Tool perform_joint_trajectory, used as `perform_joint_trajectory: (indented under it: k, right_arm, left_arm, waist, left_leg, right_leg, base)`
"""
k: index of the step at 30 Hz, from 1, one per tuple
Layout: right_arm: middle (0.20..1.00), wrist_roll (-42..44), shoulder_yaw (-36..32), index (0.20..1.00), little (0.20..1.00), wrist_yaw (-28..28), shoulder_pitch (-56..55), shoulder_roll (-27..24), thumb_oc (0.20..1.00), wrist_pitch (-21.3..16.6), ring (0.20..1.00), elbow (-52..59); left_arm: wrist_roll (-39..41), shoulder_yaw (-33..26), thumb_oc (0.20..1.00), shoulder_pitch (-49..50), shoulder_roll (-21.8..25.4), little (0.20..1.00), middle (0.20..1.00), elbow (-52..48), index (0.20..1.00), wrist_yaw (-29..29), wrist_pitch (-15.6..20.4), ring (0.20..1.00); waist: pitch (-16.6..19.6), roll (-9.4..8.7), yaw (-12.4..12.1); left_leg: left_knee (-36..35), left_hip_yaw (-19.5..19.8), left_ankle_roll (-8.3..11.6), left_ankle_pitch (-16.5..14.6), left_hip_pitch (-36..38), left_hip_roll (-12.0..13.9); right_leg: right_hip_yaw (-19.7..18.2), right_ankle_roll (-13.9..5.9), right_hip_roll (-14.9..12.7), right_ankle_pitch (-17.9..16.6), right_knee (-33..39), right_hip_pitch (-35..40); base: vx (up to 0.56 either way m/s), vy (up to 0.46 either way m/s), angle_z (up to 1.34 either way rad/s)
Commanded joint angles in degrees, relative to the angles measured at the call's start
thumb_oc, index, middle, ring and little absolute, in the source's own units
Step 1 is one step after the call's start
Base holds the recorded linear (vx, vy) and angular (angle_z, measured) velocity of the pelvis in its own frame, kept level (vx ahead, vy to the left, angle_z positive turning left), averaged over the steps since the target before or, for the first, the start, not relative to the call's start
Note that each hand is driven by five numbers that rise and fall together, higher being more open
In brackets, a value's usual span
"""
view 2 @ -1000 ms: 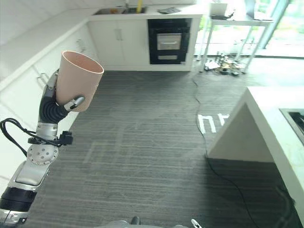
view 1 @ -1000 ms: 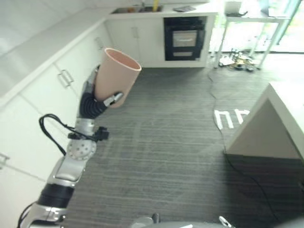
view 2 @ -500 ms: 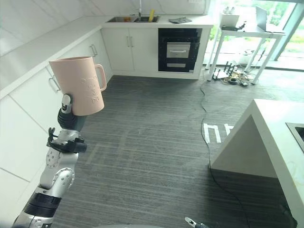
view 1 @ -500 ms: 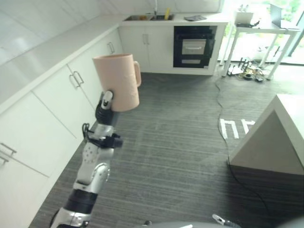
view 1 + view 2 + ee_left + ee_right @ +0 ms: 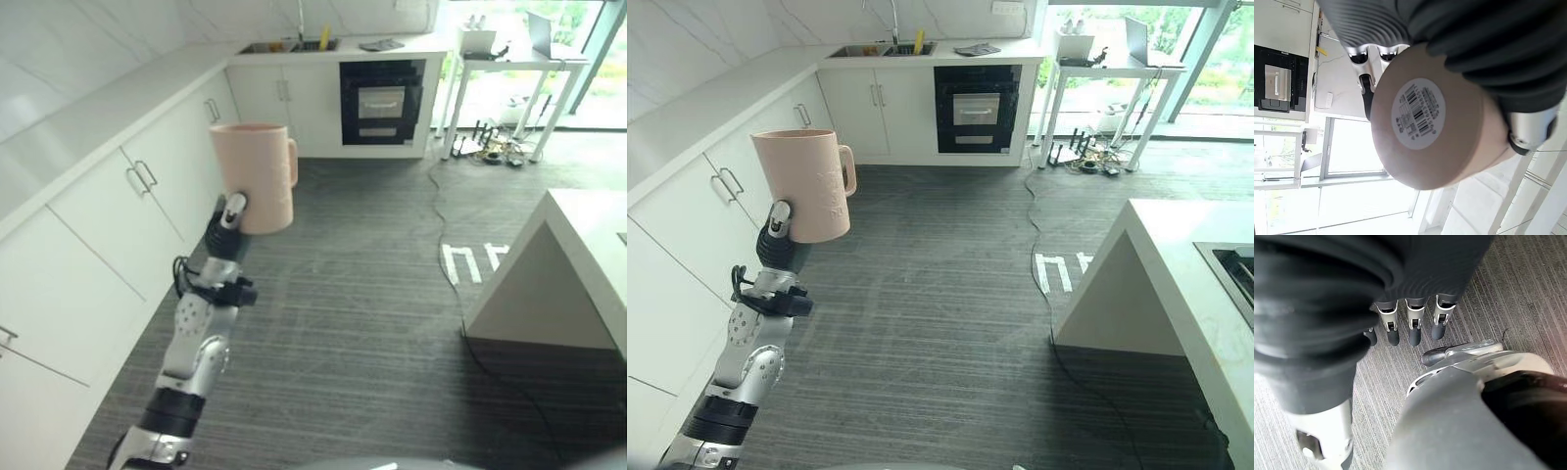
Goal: Place the dishes in the dishwasher.
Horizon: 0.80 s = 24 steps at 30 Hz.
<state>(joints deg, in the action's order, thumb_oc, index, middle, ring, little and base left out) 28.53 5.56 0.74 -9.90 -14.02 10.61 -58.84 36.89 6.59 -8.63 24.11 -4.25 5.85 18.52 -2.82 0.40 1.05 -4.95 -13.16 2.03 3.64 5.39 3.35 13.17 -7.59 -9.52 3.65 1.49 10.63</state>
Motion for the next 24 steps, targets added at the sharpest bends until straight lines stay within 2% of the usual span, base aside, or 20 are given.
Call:
perform_joint_trajectory:
  k: [1, 4, 6, 7, 10, 11, 13, 14, 16, 17, 18, 19, 21, 22, 23, 24]
  right_arm:
    - [1.0, 4.16, -1.27, 1.0, 1.0, 2.01, 1.79, -0.86, 1.0, -1.02, 1.0, 0.22]
    - [1.0, 8.07, -1.47, 1.0, 1.0, 4.96, 1.3, -0.38, 1.0, 0.44, 1.0, 0.41]
    - [1.0, 7.79, -1.42, 1.0, 1.0, 6.13, 1.17, -0.42, 1.0, 0.38, 1.0, 0.34]
    - [1.0, 3.66, 0.65, 1.0, 1.0, 16.08, 6.09, -2.45, 1.0, -8.11, 1.0, -11.45]
    - [1.0, 2.43, 0.48, 1.0, 1.0, 16.86, 5.83, -2.42, 1.0, -9.28, 1.0, -11.32]
    - [1.0, 3.37, 0.88, 1.0, 1.0, 16.89, 6.49, -3.04, 1.0, -7.62, 1.0, -10.3]
    - [1.0, 2.62, 1.25, 1.0, 1.0, 16.8, 7.04, -3.41, 1.0, -6.6, 1.0, -9.4]
    - [1.0, 1.55, 1.89, 1.0, 1.0, 16.22, 7.58, -3.85, 1.0, -6.0, 1.0, -8.79]
    - [1.0, 1.1, 2.28, 1.0, 1.0, 15.78, 7.85, -4.15, 1.0, -5.47, 1.0, -8.92]
    - [1.0, 1.57, 1.86, 1.0, 1.0, 15.44, 8.08, -4.64, 1.0, -5.97, 1.0, -12.12]
    - [1.0, 1.14, 1.53, 1.0, 1.0, 15.6, 8.07, -4.56, 1.0, -6.12, 1.0, -12.73]
    - [1.0, 0.07, 0.97, 1.0, 1.0, 15.95, 7.92, -4.18, 1.0, -6.78, 1.0, -13.77]
    - [1.0, -0.05, 0.91, 1.0, 1.0, 15.85, 7.72, -3.94, 1.0, -7.01, 1.0, -13.99]
    - [1.0, 0.31, 1.0, 1.0, 1.0, 15.04, 6.6, -3.6, 1.0, -7.34, 1.0, -13.78]
    - [1.0, 0.99, 0.77, 1.0, 1.0, 14.84, 5.9, -3.66, 1.0, -7.91, 1.0, -13.8]
    - [1.0, 1.44, 0.59, 1.0, 1.0, 14.77, 5.6, -3.72, 1.0, -8.38, 1.0, -13.79]
  left_arm:
    - [-4.23, -3.75, 0.2, -3.51, 3.53, 0.2, 0.2, 0.22, 0.2, -1.62, 2.93, 0.2]
    - [-4.92, -3.94, 0.2, -3.31, 3.65, 0.2, 0.2, 0.51, 0.2, -1.67, 3.36, 0.2]
    - [-5.1, -4.15, 0.2, -3.11, 3.74, 0.2, 0.2, 0.6, 0.2, -1.52, 3.41, 0.2]
    - [-9.3, -1.06, 0.2, -4.21, 1.2, 0.2, 0.2, 8.32, 0.2, -8.52, 5.81, 0.2]
    - [-9.68, -0.85, 0.2, -4.72, 1.25, 0.2, 0.2, 8.73, 0.2, -9.25, 5.16, 0.2]
    - [-10.72, -0.57, 0.2, -4.78, 1.39, 0.2, 0.2, 8.94, 0.2, -10.98, 5.27, 0.2]
    - [-11.53, -0.5, 0.2, -4.34, 1.5, 0.2, 0.2, 8.34, 0.2, -11.91, 5.51, 0.2]
    - [-11.03, -0.74, 0.2, -3.94, 1.36, 0.2, 0.2, 7.45, 0.2, -12.27, 5.14, 0.2]
    - [-10.54, -0.99, 0.2, -3.73, 1.31, 0.2, 0.2, 7.1, 0.2, -12.09, 4.88, 0.2]
    - [-9.69, -1.83, 0.2, -3.47, 1.04, 0.2, 0.2, 6.58, 0.2, -10.87, 3.64, 0.2]
    - [-9.67, -1.97, 0.2, -3.31, 0.91, 0.2, 0.2, 6.43, 0.2, -10.5, 3.44, 0.2]
    - [-9.86, -2.23, 0.2, -2.6, 0.64, 0.2, 0.2, 5.8, 0.2, -9.75, 3.1, 0.2]
    - [-9.95, -2.18, 0.2, -2.04, 0.52, 0.2, 0.2, 5.25, 0.2, -9.61, 3.04, 0.2]
    - [-9.67, -2.08, 0.2, -0.57, 0.01, 0.2, 0.2, 3.53, 0.2, -8.55, 2.99, 0.2]
    - [-9.49, -2.13, 0.2, -0.22, -0.38, 0.2, 0.2, 3.39, 0.2, -6.97, 3.38, 0.2]
    - [-9.57, -2.1, 0.2, -0.18, -0.55, 0.2, 0.2, 3.58, 0.2, -6.16, 3.8, 0.2]
  waist:
    - [-0.46, -0.76, -0.62]
    - [-0.55, -0.8, -0.62]
    - [-0.47, -0.81, -0.66]
    - [-3.03, 1.0, -2.14]
    - [-2.73, 0.81, -1.84]
    - [-2.98, -0.44, -1.61]
    - [-3.46, -1.42, -1.67]
    - [-4.28, -2.1, -2.11]
    - [-4.74, -2.08, -2.44]
    - [-6.06, -0.87, -3.61]
    - [-6.13, -0.52, -3.85]
    - [-6.16, 0.37, -4.5]
    - [-6.3, 0.85, -4.95]
    - [-6.61, 1.83, -6.1]
    - [-6.76, 2.16, -6.36]
    - [-6.81, 2.11, -6.22]
  left_leg:
    - [4.63, -3.24, 1.51, -6.74, 2.45, 3.32]
    - [4.93, -2.77, 1.38, -6.98, 2.31, 3.11]
    - [5.01, -2.62, 1.35, -7.08, 2.33, 3.0]
    - [4.98, 4.26, 0.2, -6.73, 0.91, -0.65]
    - [5.09, 3.74, 0.39, -7.05, 1.14, -0.28]
    - [13.03, 2.81, 0.44, -9.74, -0.91, -0.17]
    - [19.75, 1.96, -0.08, -12.03, -3.5, -0.2]
    - [27.6, 1.72, -0.2, -12.13, -7.26, 0.54]
    - [31.44, 2.34, -0.06, -11.06, -9.79, 0.85]
    - [31.92, 3.91, 0.89, -5.77, -14.3, 1.99]
    - [30.09, 3.99, 1.12, -4.78, -14.21, 2.23]
    - [23.78, 4.12, 1.69, -2.21, -13.76, 2.97]
    - [18.96, 4.32, 2.14, -0.08, -13.53, 3.46]
    - [9.07, 4.53, 3.67, 6.79, -14.93, 5.68]
    - [6.95, 3.04, 4.22, 8.76, -16.45, 7.01]
    - [6.94, 1.96, 4.3, 8.86, -16.57, 7.23]
  right_leg:
    - [-1.25, -1.9, -1.27, -3.73, 0.92, -3.73]
    - [-1.61, -1.79, -1.18, -3.59, 1.08, -3.52]
    - [-1.62, -1.77, -1.16, -3.53, 1.07, -3.44]
    - [-2.93, 0.14, 3.45, 1.26, -7.63, -6.65]
    - [-2.96, 0.3, 3.71, 1.67, -7.38, -6.22]
    - [-3.54, 1.03, 3.79, 2.73, -8.78, -6.77]
    - [-3.5, 1.82, 3.4, 3.26, -9.5, -6.75]
    - [-3.03, 2.93, 3.05, 3.71, -10.43, -6.57]
    - [-2.96, 3.53, 3.27, 3.81, -11.01, -6.66]
    - [-3.88, 4.1, 4.88, 4.39, -12.02, -5.85]
    - [-3.95, 4.01, 5.23, 4.62, -11.98, -5.43]
    - [-4.08, 3.73, 6.01, 5.15, -11.53, -4.2]
    - [-4.18, 3.57, 6.28, 5.41, -11.07, -3.19]
    - [-4.25, 3.56, 6.37, 6.05, -10.21, -0.73]
    - [-3.65, 3.48, 6.04, 6.45, -10.3, 0.37]
    - [-2.9, 3.24, 5.57, 7.15, -11.0, 0.68]
  base:
    - [0.0, 0.0, 0.0]
    - [0.0, 0.0, 0.0]
    - [0.02, -0.005, 0.01]
    - [0.05, -0.025, 0.01]
    - [0.09, -0.086, 0.08]
    - [0.13, -0.153, 0.08]
    - [0.09, -0.109, 0.07]
    - [0.06, -0.064, 0.05]
    - [0.13, 0.003, 0.08]
    - [0.27, 0.097, 0.13]
    - [0.46, 0.211, 0.12]
    - [0.33, 0.182, 0.09]
    - [0.4, 0.239, 0.09]
    - [0.58, 0.398, 0.17]
    - [0.61, 0.441, 0.13]
    - [0.32, 0.279, 0.16]
